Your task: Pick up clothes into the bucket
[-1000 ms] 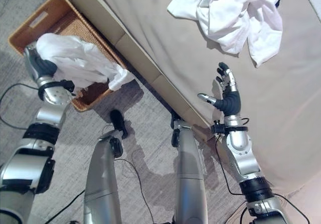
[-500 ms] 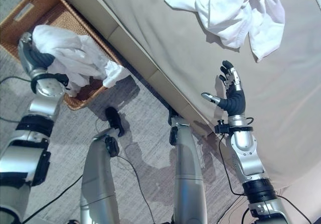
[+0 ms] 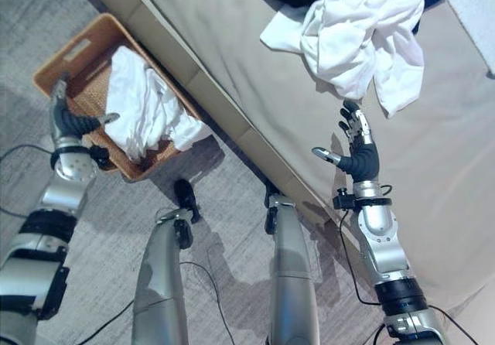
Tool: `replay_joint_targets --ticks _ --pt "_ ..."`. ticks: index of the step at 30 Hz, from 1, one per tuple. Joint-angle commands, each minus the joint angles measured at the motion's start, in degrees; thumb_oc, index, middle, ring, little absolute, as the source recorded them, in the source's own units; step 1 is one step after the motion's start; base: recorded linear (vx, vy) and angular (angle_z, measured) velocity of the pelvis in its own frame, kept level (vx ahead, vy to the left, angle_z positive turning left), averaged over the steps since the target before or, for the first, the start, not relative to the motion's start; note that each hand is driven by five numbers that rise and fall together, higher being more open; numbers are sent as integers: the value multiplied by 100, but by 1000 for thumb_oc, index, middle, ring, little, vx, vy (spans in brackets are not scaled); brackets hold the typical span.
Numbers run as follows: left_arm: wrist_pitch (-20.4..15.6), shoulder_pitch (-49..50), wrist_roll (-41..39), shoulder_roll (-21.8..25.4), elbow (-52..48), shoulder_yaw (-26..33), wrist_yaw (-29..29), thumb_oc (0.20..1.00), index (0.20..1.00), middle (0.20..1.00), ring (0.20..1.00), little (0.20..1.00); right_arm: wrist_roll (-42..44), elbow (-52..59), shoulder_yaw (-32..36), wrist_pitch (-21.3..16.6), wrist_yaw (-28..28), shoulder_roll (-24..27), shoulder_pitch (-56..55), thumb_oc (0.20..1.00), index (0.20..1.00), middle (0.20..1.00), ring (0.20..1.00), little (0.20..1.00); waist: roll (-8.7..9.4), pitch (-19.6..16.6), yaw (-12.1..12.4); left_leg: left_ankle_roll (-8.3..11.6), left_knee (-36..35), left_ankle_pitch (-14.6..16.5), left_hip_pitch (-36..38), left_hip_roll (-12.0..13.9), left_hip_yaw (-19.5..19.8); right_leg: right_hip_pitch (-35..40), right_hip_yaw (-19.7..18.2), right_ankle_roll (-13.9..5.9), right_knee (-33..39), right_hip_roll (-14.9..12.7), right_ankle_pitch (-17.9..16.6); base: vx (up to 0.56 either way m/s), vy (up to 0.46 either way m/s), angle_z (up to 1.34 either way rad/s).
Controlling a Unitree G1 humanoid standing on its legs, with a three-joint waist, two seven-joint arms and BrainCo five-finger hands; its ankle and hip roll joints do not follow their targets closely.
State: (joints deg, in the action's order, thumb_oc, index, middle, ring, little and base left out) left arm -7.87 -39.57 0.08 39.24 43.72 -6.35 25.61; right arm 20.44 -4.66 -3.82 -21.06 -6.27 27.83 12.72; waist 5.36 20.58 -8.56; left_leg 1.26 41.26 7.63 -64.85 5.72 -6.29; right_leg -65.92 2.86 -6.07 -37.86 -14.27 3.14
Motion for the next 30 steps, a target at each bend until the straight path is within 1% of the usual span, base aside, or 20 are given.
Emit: replay_joint_targets --ticks 1,2,3,5,6,7,8,9,10,13,14,16,17,19,20,23,24,28,29,30 --pt "-93 452 -210 -151 163 359 29 1000 1000 1000 1000 1000 74 222 32 -193 31 212 -465 1000 1000 1000 1000 1000 -230 -655 -35 42 -689 -122 391 -31 410 356 -45 -366 667 54 -595 0 0 0" --pt "-240 796 -283 -316 -67 432 -75 1000 1000 1000 1000 1000 70 167 68 -184 10 207 -441 1000 1000 1000 1000 1000 -253 -620 31 52 -881 -177 664 -45 390 580 -17 -385 765 26 -620 0 0 0" --pt "-236 816 -280 -320 -83 444 -75 1000 1000 1000 1000 1000 70 167 61 -184 10 211 -443 1000 1000 1000 1000 1000 -254 -606 26 52 -898 -183 694 -46 389 609 -15 -385 777 26 -624 0 0 0" --pt "-622 1523 -544 -612 -615 442 -240 1000 1000 1000 1000 1000 56 45 103 -204 -56 186 -409 1000 1000 1000 1000 1000 -261 -540 123 69 -1198 -258 1219 -105 346 1090 10 -399 1003 22 -676 6 2 2" --pt "-621 1544 -542 -615 -629 450 -240 1000 1000 1000 1000 1000 56 43 96 -208 -56 190 -413 1000 1000 1000 1000 1000 -258 -522 120 69 -1221 -265 1261 -106 343 1129 11 -399 1021 23 -681 0 0 0" --pt "-838 1927 -681 -732 -930 441 -361 1000 1000 1000 1000 1000 39 -77 130 -213 -115 180 -394 1000 1000 1000 1000 1000 -259 -487 159 79 -1378 -315 1520 -124 314 1369 24 -404 1149 16 -716 -53 44 1" --pt "-981 2171 -838 -875 -1109 405 -485 1000 1000 1000 1000 1000 58 -144 124 -216 -114 163 -352 1000 1000 1000 1000 1000 -242 -446 169 40 -1528 -520 1671 -157 261 1495 34 -353 1311 -1 -909 -11 58 -1" --pt "-1232 2525 -1172 -1106 -1261 290 -779 1000 1000 1000 1000 1000 9 -330 79 -202 -143 172 -305 1000 1000 1000 1000 1000 -203 -394 171 46 -1721 -560 2106 -173 193 1933 47 -351 1543 -13 -973 -13 43 -2" --pt "-1233 2529 -1174 -1106 -1262 293 -782 1000 1000 1000 1000 1000 8 -331 76 -203 -144 173 -304 1000 1000 1000 1000 1000 -200 -375 172 46 -1735 -564 2137 -173 190 1962 47 -351 1555 -12 -977 60 29 -5" --pt "-1454 2945 -1500 -1423 -1472 38 -1216 1000 1000 1000 1000 1000 -169 -557 43 -180 -179 165 -206 1000 1000 1000 1000 1000 -172 -318 173 61 -2043 -607 2769 -219 170 2560 54 -367 1868 1 -1047 70 -7 -9" --pt "-1598 3230 -1701 -1572 -1757 -172 -1505 1000 1000 1000 1000 1000 -127 -784 8 -184 -159 89 -176 1000 1000 1000 1000 1000 -160 -319 185 82 -2292 -639 3193 -234 133 2969 82 -377 2100 -10 -1093 89 -59 -6" --pt "-1630 3298 -1801 -1629 -1830 -307 -1665 1000 1000 1000 1000 1000 -105 -908 -25 -186 -164 43 -143 1000 1000 1000 1000 1000 -148 -302 196 95 -2406 -667 3399 -233 122 3195 93 -382 2230 -5 -1116 76 -61 -8" --pt "-1664 3449 -2008 -1740 -1973 -486 -1878 1000 1000 1000 1000 1000 -213 -1028 -114 -143 -182 -15 -108 1000 1000 1000 1000 1000 -152 -354 223 121 -2639 -715 3779 -221 86 3579 129 -393 2482 6 -1165 60 -45 -6" --pt "-1703 3513 -2103 -1797 -2140 -613 -1996 1000 1000 1000 1000 1000 -222 -1188 -190 -140 -200 -84 -69 1000 1000 1000 1000 1000 -151 -391 241 143 -2789 -758 3975 -218 65 3771 132 -394 2620 29 -1186 89 -85 -7" --pt "-1712 3588 -2177 -1838 -2250 -745 -2113 1000 1000 1000 1000 1000 -338 -1447 -303 -68 -273 -176 -13 1000 1000 1000 1000 1000 -152 -476 276 160 -3022 -822 4317 -214 36 4100 142 -401 2843 68 -1215 85 -86 -9" --pt "-1734 3635 -2260 -1856 -2414 -904 -2246 1000 1000 1000 1000 1000 -392 -1805 -454 1 -304 -278 81 1000 1000 1000 1000 1000 -164 -572 306 178 -3255 -877 4642 -203 -14 4392 131 -412 3047 115 -1243 96 -71 -17" --pt "-1751 3607 -2279 -1877 -2419 -1046 -2316 1000 1000 1000 1000 1000 -543 -2046 -585 55 -382 -358 179 1000 1000 1000 1000 1000 -176 -695 309 203 -3415 -941 4859 -189 -46 4583 149 -432 3176 142 -1273 95 -62 -10" --pt "-1749 3600 -2221 -1917 -2374 -1221 -2316 1000 1000 1000 1000 1000 -728 -2470 -675 109 -606 -528 256 1000 1000 1000 1000 1000 -203 -855 309 226 -3624 -975 5245 -161 -95 4926 153 -442 3310 200 -1264 113 -58 -7" --pt "-1732 3654 -2167 -1924 -2401 -1244 -2285 1000 1000 1000 1000 1000 -1199 -2516 -760 219 -757 -511 283 1000 1000 1000 1000 1000 -222 -970 311 235 -3671 -962 5433 -123 -121 5084 127 -441 3336 243 -1230 80 -41 -9" --pt "-1730 3658 -2166 -1925 -2403 -1243 -2284 1000 1000 1000 1000 1000 -1204 -2512 -762 222 -762 -513 280 1000 1000 1000 1000 1000 -222 -964 312 236 -3675 -961 5446 -121 -123 5095 127 -440 3339 246 -1229 141 -84 -9"
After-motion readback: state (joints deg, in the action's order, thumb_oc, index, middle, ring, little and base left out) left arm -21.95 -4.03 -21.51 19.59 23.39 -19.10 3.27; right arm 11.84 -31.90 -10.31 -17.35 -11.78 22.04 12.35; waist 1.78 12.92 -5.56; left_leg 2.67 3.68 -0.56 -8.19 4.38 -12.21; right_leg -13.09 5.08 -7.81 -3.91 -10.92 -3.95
